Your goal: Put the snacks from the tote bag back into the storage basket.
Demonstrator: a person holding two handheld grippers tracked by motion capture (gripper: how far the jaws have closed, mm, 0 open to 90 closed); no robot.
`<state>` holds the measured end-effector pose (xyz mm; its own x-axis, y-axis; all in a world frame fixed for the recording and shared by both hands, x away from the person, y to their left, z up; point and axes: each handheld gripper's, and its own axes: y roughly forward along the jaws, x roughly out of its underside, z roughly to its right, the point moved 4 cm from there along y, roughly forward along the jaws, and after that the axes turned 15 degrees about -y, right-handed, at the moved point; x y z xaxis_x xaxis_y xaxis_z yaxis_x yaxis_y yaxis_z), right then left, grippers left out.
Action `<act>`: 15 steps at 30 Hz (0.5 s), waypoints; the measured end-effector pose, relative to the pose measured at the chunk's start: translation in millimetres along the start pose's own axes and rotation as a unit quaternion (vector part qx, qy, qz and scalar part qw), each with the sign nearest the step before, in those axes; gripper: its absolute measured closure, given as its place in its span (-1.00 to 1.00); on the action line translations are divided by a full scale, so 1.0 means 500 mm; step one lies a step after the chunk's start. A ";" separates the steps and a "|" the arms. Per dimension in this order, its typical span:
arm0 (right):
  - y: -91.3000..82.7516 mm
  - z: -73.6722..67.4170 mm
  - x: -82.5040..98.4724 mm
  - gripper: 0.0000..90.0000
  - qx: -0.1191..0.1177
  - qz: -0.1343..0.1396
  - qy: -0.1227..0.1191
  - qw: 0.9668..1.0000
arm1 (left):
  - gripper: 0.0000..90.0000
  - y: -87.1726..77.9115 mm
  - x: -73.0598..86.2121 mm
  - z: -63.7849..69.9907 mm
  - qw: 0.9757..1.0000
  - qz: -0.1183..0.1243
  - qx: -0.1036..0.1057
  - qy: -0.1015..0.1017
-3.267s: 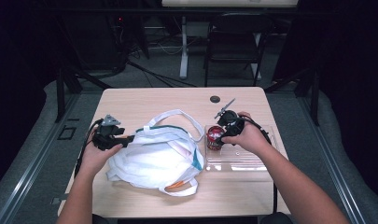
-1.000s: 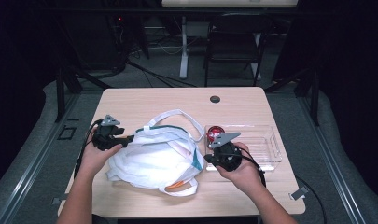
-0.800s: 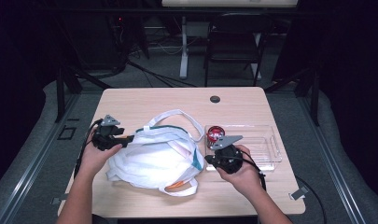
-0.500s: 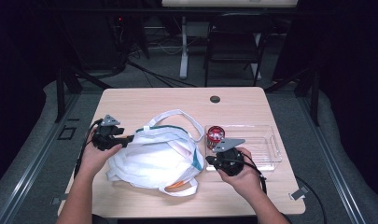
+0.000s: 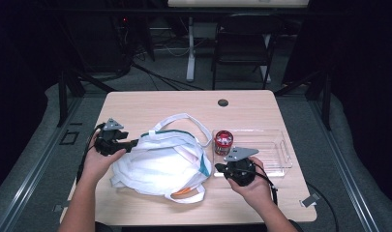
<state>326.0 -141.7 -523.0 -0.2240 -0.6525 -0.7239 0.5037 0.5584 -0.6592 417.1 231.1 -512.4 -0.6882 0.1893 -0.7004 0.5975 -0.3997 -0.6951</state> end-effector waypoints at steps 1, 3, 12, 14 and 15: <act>0.000 0.000 0.000 1.00 0.001 0.000 -0.001 1.000 | 0.02 0.000 0.000 0.000 1.000 0.000 0.000 0.000; 0.002 -0.001 0.001 1.00 0.001 0.002 0.000 1.000 | 0.01 -0.001 0.000 -0.001 1.000 -0.001 0.000 0.000; 0.000 0.000 0.004 1.00 0.000 0.004 -0.002 1.000 | 0.02 -0.001 0.000 0.000 1.000 0.000 -0.001 0.000; 0.001 -0.001 0.004 1.00 0.000 0.004 -0.001 1.000 | 0.02 -0.001 0.000 0.000 1.000 0.000 0.001 0.000; 0.001 -0.001 0.004 1.00 -0.001 0.003 -0.001 1.000 | 0.02 -0.001 0.000 0.000 1.000 -0.001 0.000 0.000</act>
<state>325.4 -142.5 -525.1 -0.2191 -0.6507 -0.7271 0.5033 0.5630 -0.6555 416.6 231.6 -512.0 -0.6887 0.1902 -0.6997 0.5970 -0.3988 -0.6961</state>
